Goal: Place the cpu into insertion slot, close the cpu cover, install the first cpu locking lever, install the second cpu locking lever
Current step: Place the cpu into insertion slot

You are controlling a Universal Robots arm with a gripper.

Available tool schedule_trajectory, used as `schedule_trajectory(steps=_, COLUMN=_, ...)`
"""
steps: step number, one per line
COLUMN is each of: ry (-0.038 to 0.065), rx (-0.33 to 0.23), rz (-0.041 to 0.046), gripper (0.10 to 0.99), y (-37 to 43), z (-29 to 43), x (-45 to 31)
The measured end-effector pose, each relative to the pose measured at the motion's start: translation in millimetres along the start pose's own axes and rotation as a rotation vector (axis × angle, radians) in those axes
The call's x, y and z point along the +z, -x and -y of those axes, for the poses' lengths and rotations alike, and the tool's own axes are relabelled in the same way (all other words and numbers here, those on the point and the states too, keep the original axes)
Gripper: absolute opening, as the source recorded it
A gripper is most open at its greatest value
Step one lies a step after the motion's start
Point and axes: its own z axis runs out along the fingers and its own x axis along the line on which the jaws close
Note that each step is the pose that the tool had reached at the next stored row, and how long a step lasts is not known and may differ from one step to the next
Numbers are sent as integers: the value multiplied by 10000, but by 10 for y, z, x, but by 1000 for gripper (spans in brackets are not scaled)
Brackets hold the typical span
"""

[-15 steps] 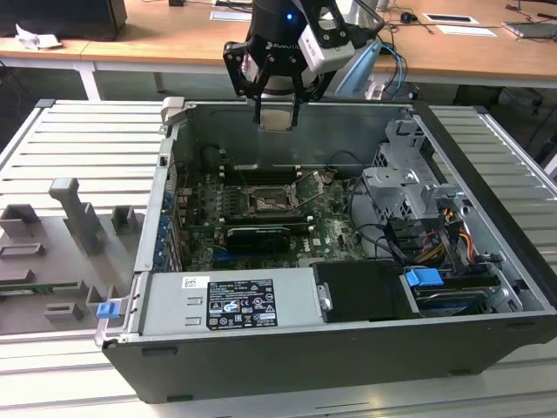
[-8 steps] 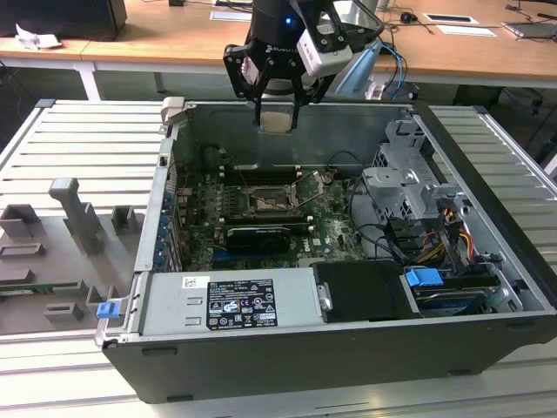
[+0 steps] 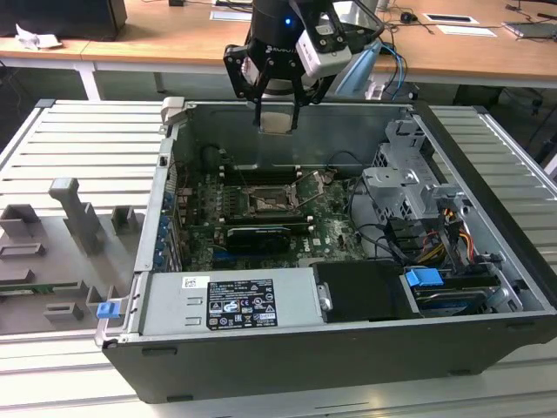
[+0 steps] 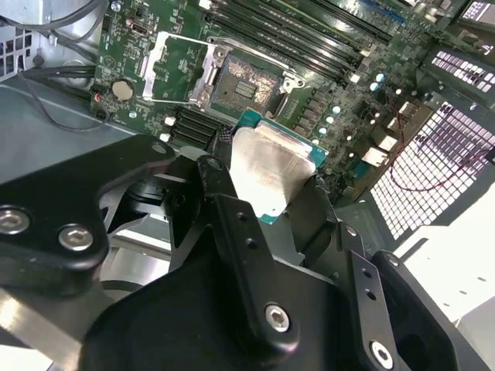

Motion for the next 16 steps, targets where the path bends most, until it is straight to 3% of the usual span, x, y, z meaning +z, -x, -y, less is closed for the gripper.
schedule_trajectory(steps=11, ry=-16, rx=1034, rz=92, gripper=533, y=1, z=1, x=13)
schedule_trajectory(steps=16, ry=-25, rx=1893, rz=166, gripper=533, y=4, z=1, x=22)
